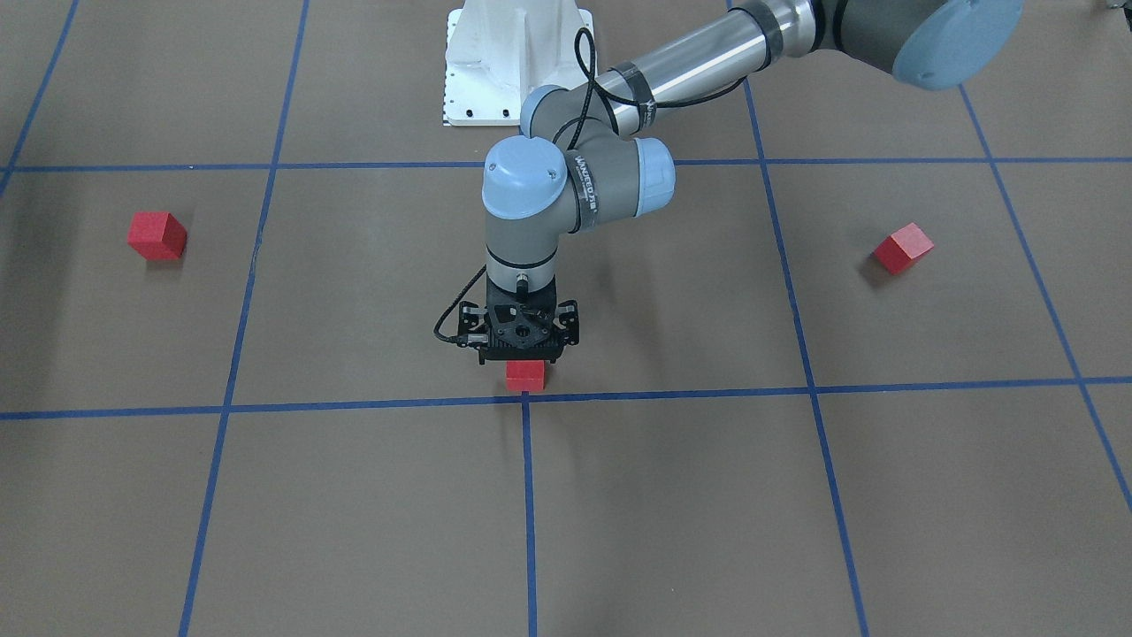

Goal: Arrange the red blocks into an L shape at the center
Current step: 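Carry the red cube with the left gripper to the grid center and release, then lift the left gripper away while the right gripper grasps the nearby red cube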

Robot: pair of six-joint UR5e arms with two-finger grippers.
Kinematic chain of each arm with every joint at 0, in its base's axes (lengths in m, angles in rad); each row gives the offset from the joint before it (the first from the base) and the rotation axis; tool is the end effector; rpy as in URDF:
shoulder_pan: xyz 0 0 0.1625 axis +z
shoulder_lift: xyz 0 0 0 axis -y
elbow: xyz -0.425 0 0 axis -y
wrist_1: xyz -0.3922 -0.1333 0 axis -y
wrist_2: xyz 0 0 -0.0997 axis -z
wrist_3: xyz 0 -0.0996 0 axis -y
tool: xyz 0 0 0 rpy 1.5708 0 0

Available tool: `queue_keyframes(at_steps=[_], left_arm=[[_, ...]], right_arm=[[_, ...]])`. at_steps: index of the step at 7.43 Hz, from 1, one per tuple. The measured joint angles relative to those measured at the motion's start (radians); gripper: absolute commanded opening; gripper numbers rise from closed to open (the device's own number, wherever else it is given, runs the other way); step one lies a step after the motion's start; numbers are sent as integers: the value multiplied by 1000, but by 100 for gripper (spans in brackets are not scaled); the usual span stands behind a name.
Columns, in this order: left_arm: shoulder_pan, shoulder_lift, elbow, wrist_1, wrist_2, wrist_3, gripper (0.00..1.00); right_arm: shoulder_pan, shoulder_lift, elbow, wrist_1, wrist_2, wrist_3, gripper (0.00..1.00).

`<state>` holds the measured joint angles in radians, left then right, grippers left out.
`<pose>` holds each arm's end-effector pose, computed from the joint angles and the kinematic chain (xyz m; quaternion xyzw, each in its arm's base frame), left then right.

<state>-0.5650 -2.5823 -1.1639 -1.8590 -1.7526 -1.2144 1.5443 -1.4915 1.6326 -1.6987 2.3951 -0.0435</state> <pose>0.6323 -0.5373 0.1488 0.1178 0.4215 -0.0545 0.8975 0.0463 -0.5240 0.5973 0.0095 -0.4005 -0.0347 0.9156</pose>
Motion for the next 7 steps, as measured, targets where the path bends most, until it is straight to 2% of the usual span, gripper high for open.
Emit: queue_keyframes(at_steps=[3,5,6,7], left_arm=[[-55,63,-180,82,-40,1,99],[-120,192,-342,100,-106,2,99],[-172,261,-405,103,-161,4,99],[-219,334,-457,103,-201,22,100]], right_arm=[[-83,63,14,0,-71,1,99],[-150,87,24,64,-9,39,99],[-193,85,38,128,22,157,98],[-249,69,58,246,36,357,99]])
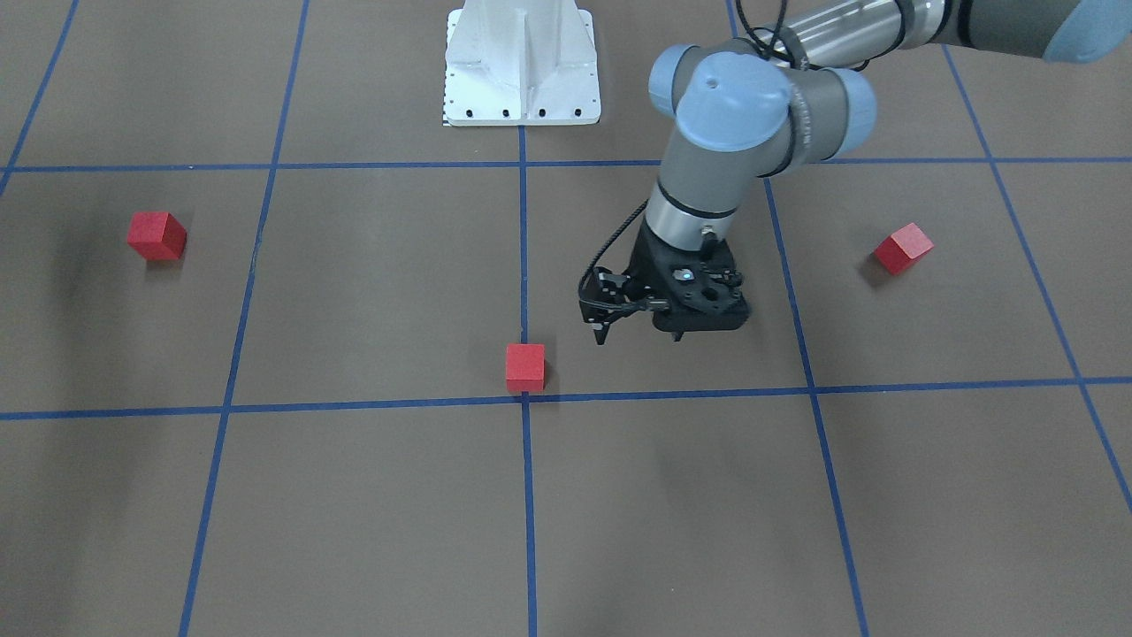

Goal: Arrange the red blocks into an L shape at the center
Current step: 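Lift the left gripper away while the right gripper grasps the nearby red cube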

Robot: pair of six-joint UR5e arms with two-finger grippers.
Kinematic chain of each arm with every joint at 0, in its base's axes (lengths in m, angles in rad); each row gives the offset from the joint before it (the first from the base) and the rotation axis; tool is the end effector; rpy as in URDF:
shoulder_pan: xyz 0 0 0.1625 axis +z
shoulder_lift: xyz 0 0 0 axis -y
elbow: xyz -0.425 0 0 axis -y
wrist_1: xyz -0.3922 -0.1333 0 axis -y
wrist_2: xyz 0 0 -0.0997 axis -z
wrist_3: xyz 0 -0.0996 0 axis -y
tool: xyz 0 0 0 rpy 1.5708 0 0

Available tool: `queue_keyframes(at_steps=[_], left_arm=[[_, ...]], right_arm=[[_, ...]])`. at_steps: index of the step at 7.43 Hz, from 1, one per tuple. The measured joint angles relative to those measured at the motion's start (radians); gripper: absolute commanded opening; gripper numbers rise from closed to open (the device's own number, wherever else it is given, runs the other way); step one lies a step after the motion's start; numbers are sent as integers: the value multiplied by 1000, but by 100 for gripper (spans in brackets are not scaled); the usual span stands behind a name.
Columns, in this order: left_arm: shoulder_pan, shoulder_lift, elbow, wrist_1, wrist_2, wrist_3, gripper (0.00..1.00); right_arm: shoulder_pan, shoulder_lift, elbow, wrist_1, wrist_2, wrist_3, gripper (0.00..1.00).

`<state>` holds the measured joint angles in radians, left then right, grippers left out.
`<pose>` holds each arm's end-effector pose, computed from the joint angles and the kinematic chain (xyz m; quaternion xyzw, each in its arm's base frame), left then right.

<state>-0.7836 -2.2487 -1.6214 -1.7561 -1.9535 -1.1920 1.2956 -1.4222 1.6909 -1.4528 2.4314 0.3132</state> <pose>0.4232 -0.5574 0.2099 0.0951 0.4557 -0.0949 0.8799 -0.0960 -0.5526 0.5012 0.0484 -0.4424 -0.0632 0.8933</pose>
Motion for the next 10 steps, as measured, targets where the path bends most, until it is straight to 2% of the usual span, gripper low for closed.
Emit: queue_keyframes(at_steps=[2,3,4,6,8,10], left_arm=[[-47,133,-79,-3,-24,94,100],[-56,163,-94,-5,-26,118,100],[-60,178,-100,-7,-27,127,100],[-61,187,-106,-8,-27,124,100],[-60,188,-107,-8,-25,122,100],[-59,189,-106,-9,-24,121,100]], right_arm=[[-95,-89,20,321,-17,345,99],[-129,-119,25,396,-36,431,99],[-160,-142,37,424,-71,494,99],[-251,-241,129,436,-202,564,99],[-352,-313,192,427,-263,581,99],[-443,-326,201,394,-312,583,99]])
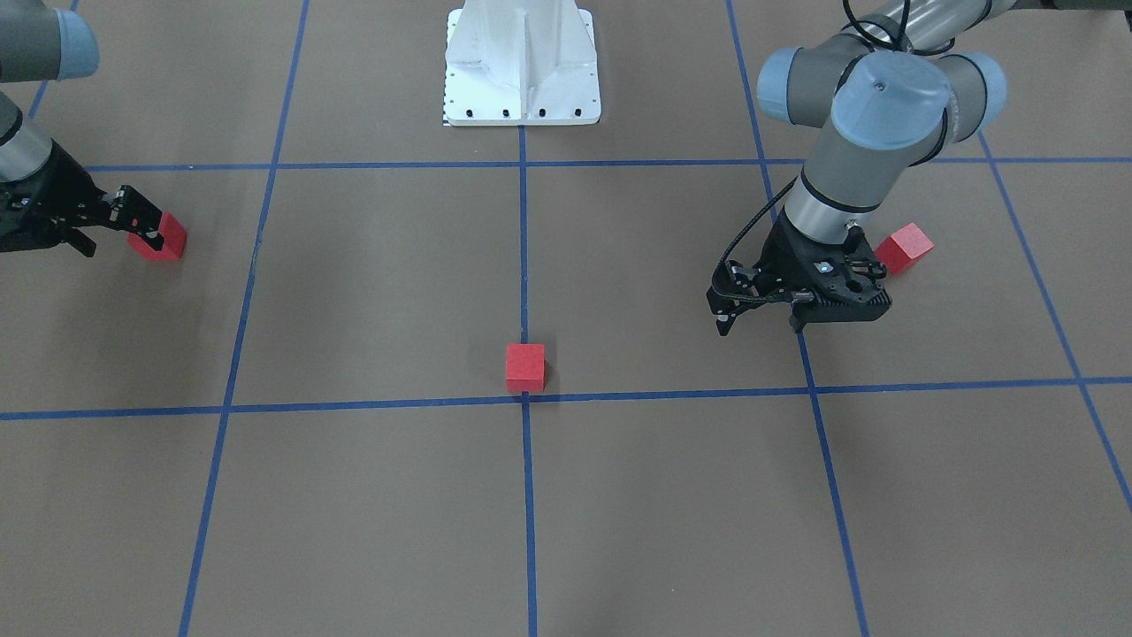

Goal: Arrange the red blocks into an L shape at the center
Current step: 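Lift the left gripper away while the right gripper grasps the nearby red cube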

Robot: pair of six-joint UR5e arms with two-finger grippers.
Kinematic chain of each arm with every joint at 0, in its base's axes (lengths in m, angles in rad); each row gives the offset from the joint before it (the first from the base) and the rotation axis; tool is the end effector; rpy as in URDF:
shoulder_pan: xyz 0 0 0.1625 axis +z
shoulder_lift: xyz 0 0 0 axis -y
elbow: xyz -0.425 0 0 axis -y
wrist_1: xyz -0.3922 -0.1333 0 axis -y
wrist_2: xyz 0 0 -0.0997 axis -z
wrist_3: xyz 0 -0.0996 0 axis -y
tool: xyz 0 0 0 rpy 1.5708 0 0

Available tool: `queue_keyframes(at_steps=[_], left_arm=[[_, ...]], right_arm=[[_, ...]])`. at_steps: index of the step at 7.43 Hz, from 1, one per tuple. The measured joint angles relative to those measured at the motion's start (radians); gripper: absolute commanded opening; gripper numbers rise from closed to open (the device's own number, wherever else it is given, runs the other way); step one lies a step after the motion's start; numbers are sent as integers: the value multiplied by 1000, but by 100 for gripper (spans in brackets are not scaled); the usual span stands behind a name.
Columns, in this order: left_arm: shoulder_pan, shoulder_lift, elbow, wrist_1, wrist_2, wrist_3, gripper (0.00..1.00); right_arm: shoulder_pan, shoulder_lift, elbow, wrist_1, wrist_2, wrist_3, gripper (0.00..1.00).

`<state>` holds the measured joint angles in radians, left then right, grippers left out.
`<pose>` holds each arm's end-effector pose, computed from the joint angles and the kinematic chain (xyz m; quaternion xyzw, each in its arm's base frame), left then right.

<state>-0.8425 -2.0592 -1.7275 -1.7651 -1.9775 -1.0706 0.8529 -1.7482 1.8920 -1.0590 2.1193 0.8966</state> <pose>0.3609 -0.5457 0.2889 0.1039 0.4272 -0.0712 0.8953 -0.2308 -0.3879 0.5312 0.0291 -0.4012 -0.0055 0.9155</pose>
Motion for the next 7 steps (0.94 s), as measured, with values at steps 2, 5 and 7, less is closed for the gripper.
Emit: queue_keyframes(at_steps=[2,5,7], left_arm=[[1,0,2,0,1,0,100],[4,0,6,-1,1,-2,100],[5,0,10,-4,2,-3,100]], right_arm=[[-44,-10,0,-22,-35,-6,99],[-61,-17,-11,-37,-42,-11,99],[-82,-10,-20,-39,-42,-11,99]])
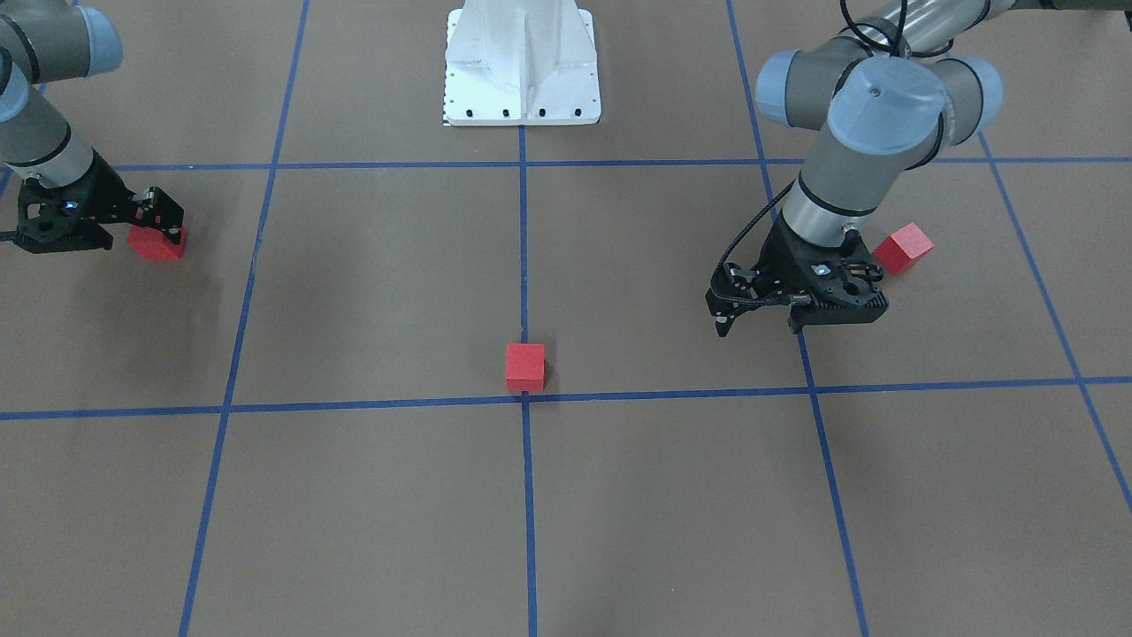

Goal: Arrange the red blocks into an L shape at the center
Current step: 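Lift the left gripper away while the right gripper grasps the nearby red cube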

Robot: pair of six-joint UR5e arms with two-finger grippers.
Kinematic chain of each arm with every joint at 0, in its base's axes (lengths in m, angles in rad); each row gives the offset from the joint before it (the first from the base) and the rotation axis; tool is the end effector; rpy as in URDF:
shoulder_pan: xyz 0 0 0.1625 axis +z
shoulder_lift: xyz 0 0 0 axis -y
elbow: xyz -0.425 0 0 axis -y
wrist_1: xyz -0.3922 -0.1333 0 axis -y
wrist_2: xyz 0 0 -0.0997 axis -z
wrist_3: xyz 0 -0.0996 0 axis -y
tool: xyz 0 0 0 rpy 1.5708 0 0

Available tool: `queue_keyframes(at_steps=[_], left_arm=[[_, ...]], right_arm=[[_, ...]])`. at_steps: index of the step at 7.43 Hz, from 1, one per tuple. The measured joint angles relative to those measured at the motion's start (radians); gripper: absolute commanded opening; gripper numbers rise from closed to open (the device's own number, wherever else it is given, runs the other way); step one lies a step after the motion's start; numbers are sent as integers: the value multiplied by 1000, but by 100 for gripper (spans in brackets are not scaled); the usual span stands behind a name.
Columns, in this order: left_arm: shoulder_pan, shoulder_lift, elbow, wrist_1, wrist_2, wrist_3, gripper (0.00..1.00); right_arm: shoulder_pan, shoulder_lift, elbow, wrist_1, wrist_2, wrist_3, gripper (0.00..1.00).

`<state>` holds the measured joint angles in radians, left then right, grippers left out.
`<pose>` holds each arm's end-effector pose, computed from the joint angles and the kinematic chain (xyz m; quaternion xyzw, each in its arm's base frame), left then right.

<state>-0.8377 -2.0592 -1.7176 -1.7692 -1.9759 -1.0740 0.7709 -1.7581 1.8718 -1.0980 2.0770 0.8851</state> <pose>0.3650 -0.5459 0.2928 0.1009 0.4253 -0.0717 0.8965 -0.2576 -0.3688 0.5529 0.0074 -0.3684 -0.0328 0.9291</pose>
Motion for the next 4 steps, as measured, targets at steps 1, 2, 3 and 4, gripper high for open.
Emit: queue_keyframes(at_steps=[1,2,3,4], left_arm=[[1,0,0,-1,0,-1,100],[1,0,1,-1,-1,-1,100],[1,0,2,-1,0,-1,100],[2,0,2,-1,0,-1,100]], right_arm=[[-10,2,-7,0,0,0,99],[-20,3,-18,0,1,0,99],[-28,3,-27,0,4,-1,99],[-31,3,-31,0,8,0,96]])
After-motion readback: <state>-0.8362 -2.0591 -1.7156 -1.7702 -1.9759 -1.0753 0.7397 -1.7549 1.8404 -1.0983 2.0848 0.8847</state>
